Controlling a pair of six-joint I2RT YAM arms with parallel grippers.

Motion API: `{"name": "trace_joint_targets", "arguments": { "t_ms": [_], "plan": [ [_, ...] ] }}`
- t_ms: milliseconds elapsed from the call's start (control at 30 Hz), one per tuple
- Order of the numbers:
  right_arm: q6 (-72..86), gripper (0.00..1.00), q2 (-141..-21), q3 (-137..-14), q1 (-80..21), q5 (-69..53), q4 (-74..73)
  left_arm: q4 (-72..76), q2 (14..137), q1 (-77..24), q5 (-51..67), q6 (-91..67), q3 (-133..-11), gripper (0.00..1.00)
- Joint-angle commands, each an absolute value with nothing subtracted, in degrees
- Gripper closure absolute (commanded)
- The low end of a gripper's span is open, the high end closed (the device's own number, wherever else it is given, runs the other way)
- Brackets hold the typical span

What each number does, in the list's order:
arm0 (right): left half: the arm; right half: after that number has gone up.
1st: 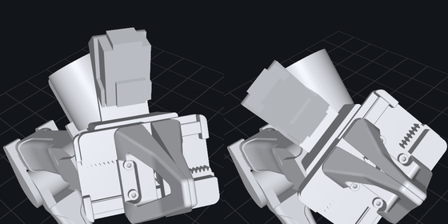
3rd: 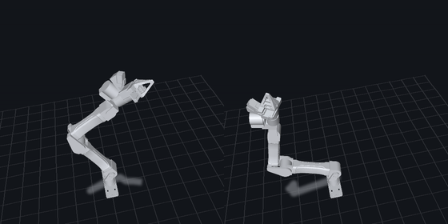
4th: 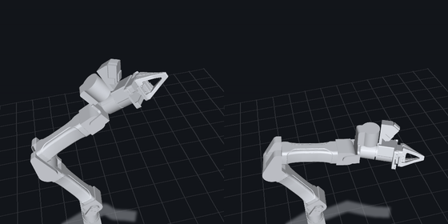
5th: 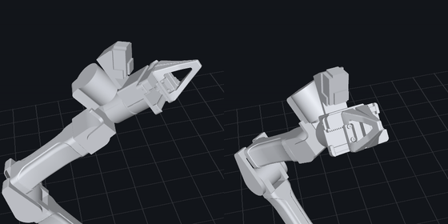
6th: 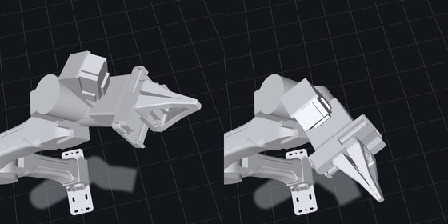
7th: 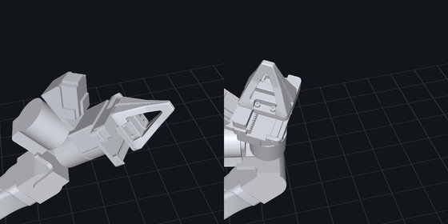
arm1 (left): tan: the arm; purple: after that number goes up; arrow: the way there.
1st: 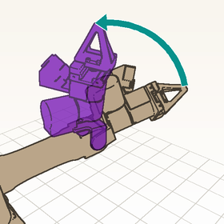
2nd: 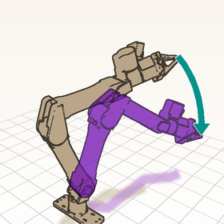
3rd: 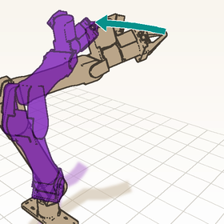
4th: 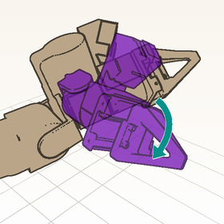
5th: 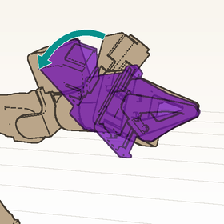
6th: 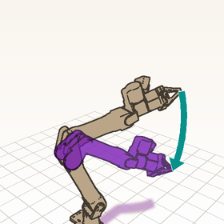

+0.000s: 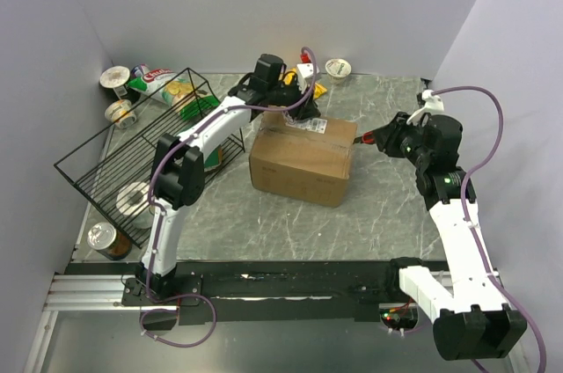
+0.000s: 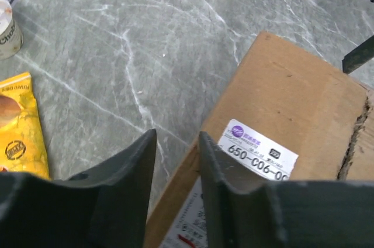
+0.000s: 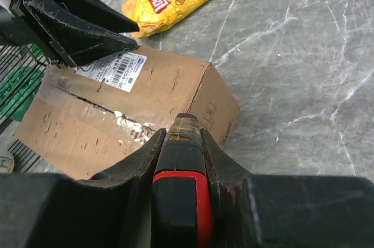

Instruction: Unpack the express box

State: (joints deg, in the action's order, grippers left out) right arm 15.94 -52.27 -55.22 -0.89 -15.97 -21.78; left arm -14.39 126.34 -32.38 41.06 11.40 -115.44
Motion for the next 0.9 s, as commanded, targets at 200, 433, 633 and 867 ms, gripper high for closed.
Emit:
{"name": "trace_joint_targets", "arguments": {
  "t_ms": [200, 433, 633, 867],
  "plan": [
    [10.73, 1.0, -61.51, -62.13, -1.67, -16.44, -20.31, -30.76, 125.16, -30.15, 45.09, 15.82, -111.37, 0.54],
    [9.93, 1.0, -68.02, -66.26, -1.85, -18.28, -17.05, -36.03, 119.72, -29.88, 44.65, 15.91, -105.65, 0.52],
    [9.41, 1.0, -70.14, -66.88, -2.55, -21.52, -15.03, -38.05, 116.28, -29.88, 39.65, 17.48, -103.36, 0.46],
    [4.22, 1.0, -65.76, -62.94, -2.64, -24.08, -14.5, -33.67, 117.68, -28.83, 42.08, 13.19, -112.04, 0.33]
  ]
}}
